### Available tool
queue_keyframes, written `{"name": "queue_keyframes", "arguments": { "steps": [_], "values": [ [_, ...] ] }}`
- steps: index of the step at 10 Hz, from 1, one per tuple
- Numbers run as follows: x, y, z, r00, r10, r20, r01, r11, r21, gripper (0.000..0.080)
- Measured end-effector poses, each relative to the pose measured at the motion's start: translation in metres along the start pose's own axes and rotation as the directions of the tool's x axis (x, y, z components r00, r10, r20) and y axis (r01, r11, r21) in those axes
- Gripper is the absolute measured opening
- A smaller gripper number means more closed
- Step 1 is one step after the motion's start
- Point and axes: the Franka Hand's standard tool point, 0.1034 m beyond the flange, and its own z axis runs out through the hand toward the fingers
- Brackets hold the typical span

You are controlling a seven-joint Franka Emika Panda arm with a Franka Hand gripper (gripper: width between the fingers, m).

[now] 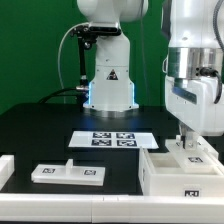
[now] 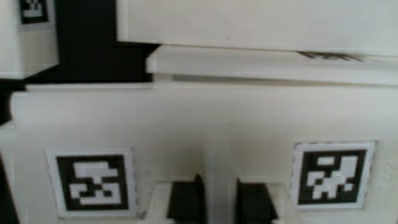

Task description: Assemble cabinet

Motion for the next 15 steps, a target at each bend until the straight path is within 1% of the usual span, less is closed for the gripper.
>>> {"name": "queue_keyframes", "arguments": {
  "steps": [1,2,5,6,7,8,10,12,13,15],
  "values": [
    [0.0,-0.005,0.0,1.0,-0.02,-0.002,0.02,1.0,-0.001,0.0064],
    [0.001,-0.003,0.0,0.999,-0.035,0.001,0.035,0.999,-0.007,0.0064],
    [0.001,-0.004,0.0,1.0,-0.023,0.001,0.023,1.0,-0.008,0.0064],
    [-0.001,-0.008,0.0,1.0,-0.008,0.003,0.009,1.0,-0.019,0.0064],
    [0.0,-0.015,0.0,1.0,-0.002,0.002,0.002,1.0,-0.021,0.0064],
    [0.001,-0.02,0.001,1.0,-0.003,-0.002,0.003,1.0,-0.015,0.0064],
    [0.0,-0.023,0.001,1.0,0.012,-0.006,-0.012,1.0,-0.011,0.0064],
    [-0.001,-0.033,0.001,1.0,0.021,-0.012,-0.021,1.0,0.003,0.0064],
    [0.0,-0.033,0.002,1.0,0.022,-0.012,-0.022,1.0,-0.007,0.0064],
    [0.0,-0.033,0.002,1.0,0.024,-0.013,-0.024,1.0,-0.008,0.0064]
  ]
}}
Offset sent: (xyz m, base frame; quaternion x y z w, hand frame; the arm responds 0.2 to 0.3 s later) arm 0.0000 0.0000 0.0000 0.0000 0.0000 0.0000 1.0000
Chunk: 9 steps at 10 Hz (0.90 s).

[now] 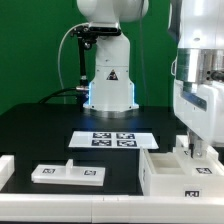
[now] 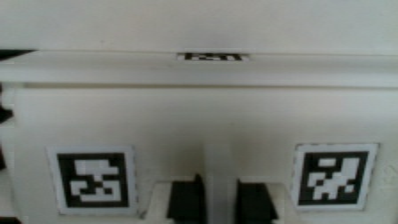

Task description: Assemble cabinet

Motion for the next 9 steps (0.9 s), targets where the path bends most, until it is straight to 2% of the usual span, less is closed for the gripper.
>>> {"name": "queue_keyframes", "arguments": {
  "steps": [2,3,4,5,6,7,8,9],
  "values": [
    [0.001,0.0,0.0,1.0,0.001,0.0,-0.001,1.0,0.0,0.0064],
    [0.001,0.0,0.0,1.0,0.0,-0.001,0.0,1.0,-0.001,0.0133],
    [0.001,0.0,0.0,1.0,0.0,-0.001,0.0,1.0,-0.001,0.0133],
    [0.002,-0.002,-0.003,1.0,-0.006,0.002,0.006,1.0,0.006,0.0326],
    [0.007,-0.006,-0.021,1.0,-0.024,0.016,0.023,0.999,0.032,0.046],
    [0.013,-0.004,-0.035,0.999,-0.017,0.028,0.015,0.998,0.055,0.046],
    [0.014,0.0,-0.04,0.999,-0.011,0.037,0.009,0.999,0.053,0.0643],
    [0.014,0.001,-0.037,0.999,-0.012,0.033,0.01,0.999,0.05,0.0747]
  ]
}}
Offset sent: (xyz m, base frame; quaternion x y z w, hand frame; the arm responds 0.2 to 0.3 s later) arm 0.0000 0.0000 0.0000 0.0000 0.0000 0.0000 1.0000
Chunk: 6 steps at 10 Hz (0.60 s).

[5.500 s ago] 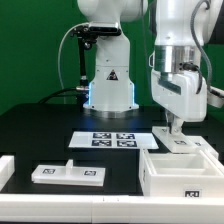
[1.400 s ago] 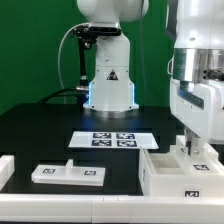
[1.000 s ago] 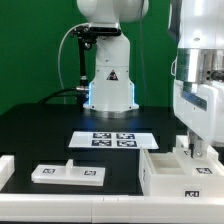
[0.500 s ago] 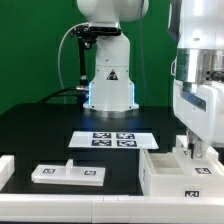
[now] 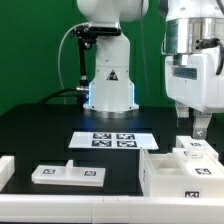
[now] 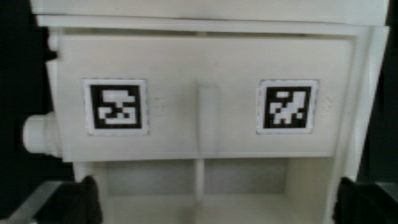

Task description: Assemble cabinet

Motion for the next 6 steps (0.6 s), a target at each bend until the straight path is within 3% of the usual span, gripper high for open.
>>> {"name": "queue_keyframes", "arguments": {
  "steps": [3,4,5,6],
  "values": [
    [0.001,0.001,0.002,1.0,-0.001,-0.003,0.001,1.0,-0.003,0.079],
    [0.006,0.0,0.002,0.996,-0.087,-0.008,0.087,0.996,0.012,0.0798],
    [0.023,0.002,0.0,0.978,-0.206,-0.022,0.207,0.977,0.043,0.0798],
    [0.037,0.005,0.0,0.958,-0.285,-0.042,0.287,0.956,0.056,0.0797]
  ]
}}
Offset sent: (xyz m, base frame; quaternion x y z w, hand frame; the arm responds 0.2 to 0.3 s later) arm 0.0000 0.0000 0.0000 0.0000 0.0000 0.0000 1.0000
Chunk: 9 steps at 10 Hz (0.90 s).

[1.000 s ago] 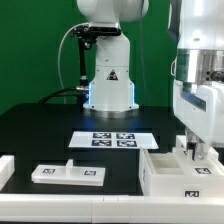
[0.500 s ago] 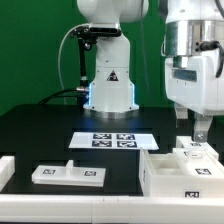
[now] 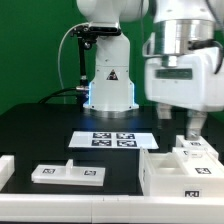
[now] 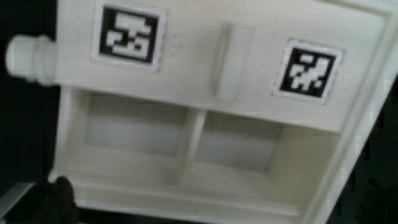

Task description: Assemble cabinet

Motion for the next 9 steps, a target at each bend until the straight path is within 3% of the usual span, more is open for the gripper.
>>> {"name": "queue_keyframes", "arguments": {
  "steps": [2,3,6,7,9],
  "values": [
    [0.006,0.003,0.002,0.994,-0.1,-0.031,0.101,0.995,0.02,0.0797],
    [-0.001,0.004,0.004,0.994,-0.105,-0.029,0.106,0.994,0.015,0.0797],
    [0.001,0.005,0.005,0.989,-0.148,-0.031,0.148,0.989,0.011,0.0797],
    [0.015,0.006,0.005,0.942,-0.33,-0.062,0.331,0.943,0.019,0.0797],
    [0.044,0.017,0.006,0.787,-0.607,-0.107,0.61,0.792,-0.001,0.0797]
  ]
}}
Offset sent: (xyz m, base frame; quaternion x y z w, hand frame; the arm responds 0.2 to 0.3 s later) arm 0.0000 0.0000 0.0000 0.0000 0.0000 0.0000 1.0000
